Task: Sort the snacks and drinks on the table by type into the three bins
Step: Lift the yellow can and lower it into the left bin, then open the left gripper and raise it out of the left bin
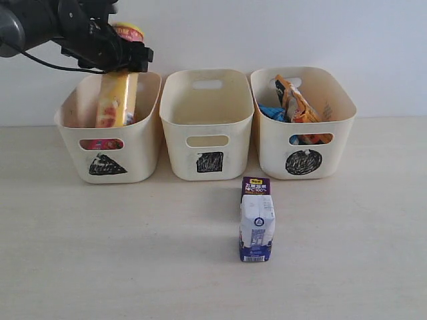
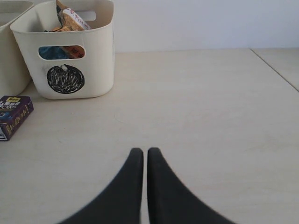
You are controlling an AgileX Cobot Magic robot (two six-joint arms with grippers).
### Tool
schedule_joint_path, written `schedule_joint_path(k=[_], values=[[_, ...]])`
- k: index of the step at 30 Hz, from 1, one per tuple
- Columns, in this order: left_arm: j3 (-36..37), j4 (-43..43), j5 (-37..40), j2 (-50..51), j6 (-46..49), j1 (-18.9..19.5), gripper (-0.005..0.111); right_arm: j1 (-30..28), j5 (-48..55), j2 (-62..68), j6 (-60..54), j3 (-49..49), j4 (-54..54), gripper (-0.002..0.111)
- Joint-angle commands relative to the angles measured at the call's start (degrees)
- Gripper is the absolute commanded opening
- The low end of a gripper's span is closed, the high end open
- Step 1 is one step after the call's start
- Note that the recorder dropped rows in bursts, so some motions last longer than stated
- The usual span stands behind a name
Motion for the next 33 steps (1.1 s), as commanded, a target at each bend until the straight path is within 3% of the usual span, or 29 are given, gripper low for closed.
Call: schedule_joint_path(k=[1,8,12,15,19,33], values=[[-0.4,-0.9,2.2,-0.3,-0.6,0.0,0.095,-0.2,-0.5,-0.3,0.0,0.2,-0.2,0.0],[-0.5,-0.8,5.3,-1.3,-0.5,0.0,0.091,-0.2,-0.5,-0.3,0.0,0.2,-0.2,0.0],[-0.5,-0.3,7.8,-3.5,1.2,0.0,0.082,-0.2,-0.5,-0.3,0.0,0.2,-0.2,0.0],[-0.5,-0.3,10.9,-5.4,3.8,0.0,0.059,-0.2,-0.5,-0.3,0.0,0.2,-0.2,0.0],[-0.5,-0.3,15.9,-7.4,5.2,0.0,0.006,-0.2,-0.5,-0.3,0.0,0.2,-0.2,0.0],[1.4,-5.5,32.6,-13.3,14.1,0.0,0.004,-0.2,-0.5,-0.3,0.0,0.2,-0.2,0.0]])
